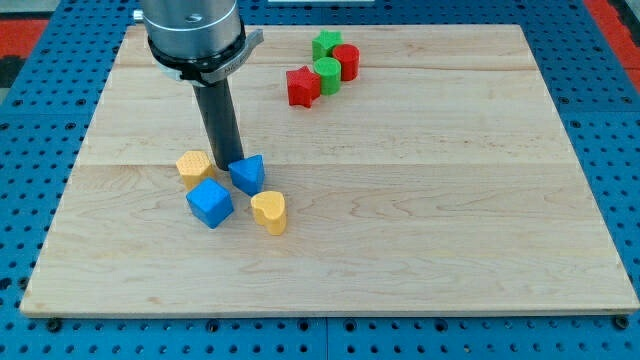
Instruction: Slide the red star to the right and down
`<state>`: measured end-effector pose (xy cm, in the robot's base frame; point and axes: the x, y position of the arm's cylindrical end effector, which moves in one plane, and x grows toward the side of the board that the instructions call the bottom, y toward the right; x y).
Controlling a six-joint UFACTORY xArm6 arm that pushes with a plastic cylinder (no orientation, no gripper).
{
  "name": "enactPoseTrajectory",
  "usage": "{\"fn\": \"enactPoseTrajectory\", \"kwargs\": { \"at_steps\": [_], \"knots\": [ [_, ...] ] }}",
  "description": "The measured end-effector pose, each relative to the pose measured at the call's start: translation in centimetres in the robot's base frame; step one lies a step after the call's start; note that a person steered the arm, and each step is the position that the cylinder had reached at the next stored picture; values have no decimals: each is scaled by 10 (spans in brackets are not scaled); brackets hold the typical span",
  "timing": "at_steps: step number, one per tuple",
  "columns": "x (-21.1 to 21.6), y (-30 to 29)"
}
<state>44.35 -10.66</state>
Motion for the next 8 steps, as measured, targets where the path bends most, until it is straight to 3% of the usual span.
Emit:
{"fn": "enactPoseTrajectory", "kwargs": {
  "at_steps": [3,4,5,6,7,8],
  "knots": [
    [-1,-12],
    [-47,-11],
    [-47,-11],
    [-95,-21],
    [-130,2],
    [-133,58]
  ]
}}
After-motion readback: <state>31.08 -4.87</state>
